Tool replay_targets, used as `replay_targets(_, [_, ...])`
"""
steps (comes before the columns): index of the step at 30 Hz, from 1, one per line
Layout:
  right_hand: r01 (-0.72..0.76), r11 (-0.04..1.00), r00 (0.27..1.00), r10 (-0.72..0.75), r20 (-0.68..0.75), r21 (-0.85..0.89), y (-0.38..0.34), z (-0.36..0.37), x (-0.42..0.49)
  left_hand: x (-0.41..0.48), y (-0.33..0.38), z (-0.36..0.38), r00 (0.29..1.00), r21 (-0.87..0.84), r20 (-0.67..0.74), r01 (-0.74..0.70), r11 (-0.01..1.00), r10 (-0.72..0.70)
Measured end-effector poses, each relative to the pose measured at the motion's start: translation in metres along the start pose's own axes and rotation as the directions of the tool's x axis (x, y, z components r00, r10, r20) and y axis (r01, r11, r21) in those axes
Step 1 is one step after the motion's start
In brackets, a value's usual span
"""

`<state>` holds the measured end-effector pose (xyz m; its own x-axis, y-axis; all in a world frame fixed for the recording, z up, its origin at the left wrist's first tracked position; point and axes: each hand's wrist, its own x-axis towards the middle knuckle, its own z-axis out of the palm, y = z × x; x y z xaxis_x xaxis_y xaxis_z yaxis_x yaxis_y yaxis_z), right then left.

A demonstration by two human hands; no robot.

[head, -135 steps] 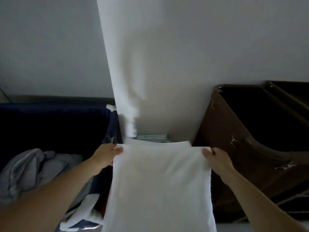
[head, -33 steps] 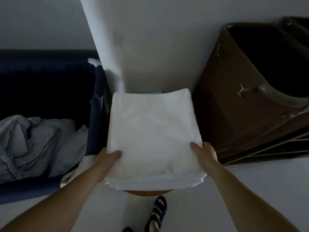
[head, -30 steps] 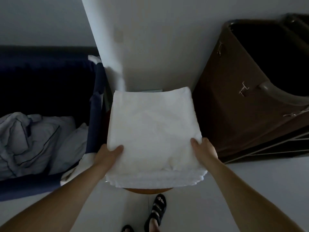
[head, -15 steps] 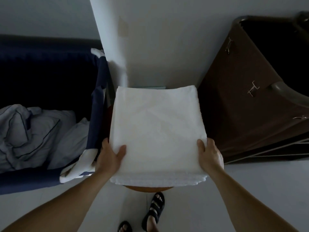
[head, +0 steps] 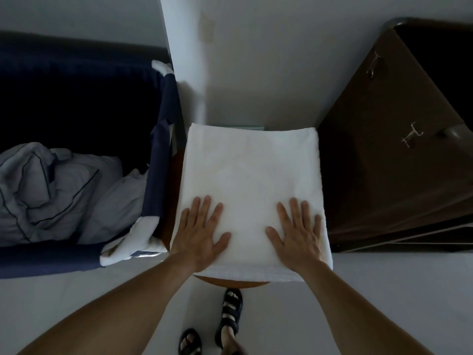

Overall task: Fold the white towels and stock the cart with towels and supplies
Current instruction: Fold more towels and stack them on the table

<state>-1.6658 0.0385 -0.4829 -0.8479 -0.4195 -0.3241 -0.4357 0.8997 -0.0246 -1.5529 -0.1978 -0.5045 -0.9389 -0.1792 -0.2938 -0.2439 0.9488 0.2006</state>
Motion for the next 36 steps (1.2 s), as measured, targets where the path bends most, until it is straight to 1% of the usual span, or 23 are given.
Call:
replay_targets(2, [0.000,1.000,1.000,0.000,-0.013,0.013,0.001,-0.001,0.001,0.002,0.003,-0.006,1.000,-0.004,0.024,0.008,1.000,-0.008])
replay_targets(4, [-0.003,1.000,1.000,0.003,0.005,0.005,0.000,-0.005,0.001,0.001,0.005,-0.016,0.998,-0.007,0.068,0.000,1.000,0.001])
replay_targets(7, [-0.047,0.999,0.998,0.046,0.052,0.018,-0.008,-0.020,0.002,-0.002,0.001,-0.043,0.988,-0.009,0.135,-0.070,0.998,0.070])
replay_targets(9, [-0.085,0.994,0.995,0.080,0.063,0.069,-0.022,-0.040,0.013,-0.001,-0.009,-0.067,0.989,-0.014,0.112,-0.092,0.996,0.093])
replay_targets(10, [-0.075,0.993,0.997,0.071,0.045,0.095,-0.032,-0.053,0.021,0.001,-0.017,-0.080,0.994,-0.011,0.065,-0.083,0.997,0.083])
replay_targets(12, [0.004,0.992,1.000,-0.004,0.000,0.123,-0.061,-0.074,0.040,0.006,-0.040,-0.104,0.998,-0.017,-0.057,-0.019,1.000,0.018])
replay_targets(14, [0.117,0.982,0.993,-0.112,-0.039,0.149,-0.097,-0.091,0.055,0.007,-0.070,-0.128,0.987,-0.042,-0.140,0.074,0.996,-0.079])
replay_targets(16, [0.241,0.958,0.970,-0.232,-0.071,0.156,-0.140,-0.106,0.067,0.001,-0.112,-0.147,0.974,-0.036,-0.158,0.161,0.986,-0.165])
replay_targets(19, [0.404,0.901,0.914,-0.391,-0.109,0.158,-0.207,-0.123,0.084,-0.016,-0.188,-0.161,0.949,-0.039,-0.162,0.267,0.963,-0.270])
replay_targets(21, [0.494,0.855,0.869,-0.478,-0.128,0.159,-0.254,-0.126,0.097,-0.026,-0.240,-0.163,0.933,-0.024,-0.178,0.313,0.950,-0.312])
replay_targets(23, [0.549,0.817,0.836,-0.535,-0.121,0.177,-0.300,-0.120,0.112,-0.030,-0.287,-0.163,0.928,-0.012,-0.175,0.332,0.943,-0.328])
replay_targets(26, [0.552,0.814,0.831,-0.555,-0.043,0.180,-0.365,-0.098,0.133,-0.023,-0.354,-0.156,0.929,-0.032,-0.145,0.339,0.940,-0.340])
replay_targets(28, [0.526,0.831,0.842,-0.539,0.028,0.179,-0.402,-0.076,0.150,-0.010,-0.397,-0.146,0.935,-0.064,-0.112,0.332,0.941,-0.337])
replay_targets(30, [0.481,0.859,0.854,-0.505,0.129,0.177,-0.434,-0.048,0.169,0.006,-0.436,-0.130,0.943,-0.099,-0.067,0.320,0.942,-0.327])
replay_targets(33, [0.381,0.907,0.862,-0.419,0.285,0.181,-0.467,0.001,0.199,0.032,-0.483,-0.096,0.951,-0.117,0.013,0.307,0.945,-0.308])
replay_targets(36, [0.314,0.928,0.855,-0.369,0.364,0.202,-0.485,0.059,0.226,0.058,-0.514,-0.049,0.966,-0.150,0.102,0.252,0.956,-0.239])
